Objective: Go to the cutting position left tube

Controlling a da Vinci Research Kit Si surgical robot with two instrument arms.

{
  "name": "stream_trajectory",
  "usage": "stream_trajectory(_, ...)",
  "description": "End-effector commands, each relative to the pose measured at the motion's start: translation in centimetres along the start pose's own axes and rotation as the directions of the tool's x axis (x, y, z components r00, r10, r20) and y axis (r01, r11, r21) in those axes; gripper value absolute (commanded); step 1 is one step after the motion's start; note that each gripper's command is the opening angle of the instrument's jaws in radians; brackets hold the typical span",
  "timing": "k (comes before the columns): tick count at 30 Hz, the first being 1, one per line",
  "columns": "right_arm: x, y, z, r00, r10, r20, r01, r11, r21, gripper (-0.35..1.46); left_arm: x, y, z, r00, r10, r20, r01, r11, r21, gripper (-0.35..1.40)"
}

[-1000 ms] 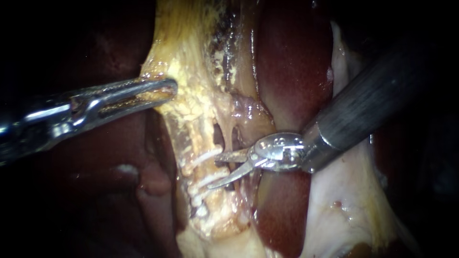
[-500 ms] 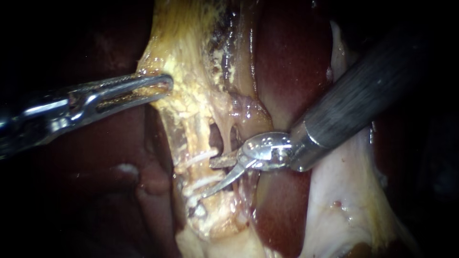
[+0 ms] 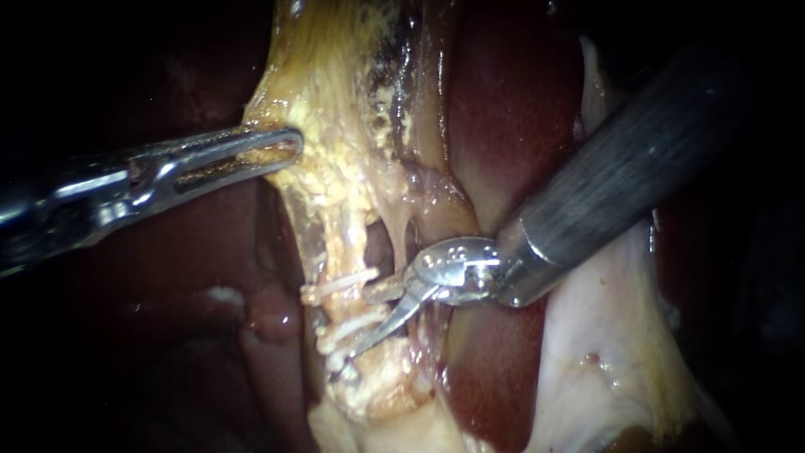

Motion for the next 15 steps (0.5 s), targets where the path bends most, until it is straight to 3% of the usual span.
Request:
stream_trajectory(1,0.02,-0.01,0.01,1.0,0.027,0.002,-0.027,1.0,0.008,1.18,0.0,0.0,0.0,1.0,0.0,-0.001,0.0,1.0,-0.001,-0.35)
stream_trajectory(6,0.05,-0.01,0.05,0.991,0.136,-0.015,-0.135,0.99,0.042,1.19,0.01,-0.01,0.02,1.0,0.001,0.0,-0.001,1.0,-0.002,-0.35)
stream_trajectory(15,0.05,0.04,0.03,0.971,0.24,-0.011,-0.239,0.97,0.047,1.19,0.02,-0.02,0.02,1.0,0.001,-0.003,-0.001,1.0,-0.004,-0.35)
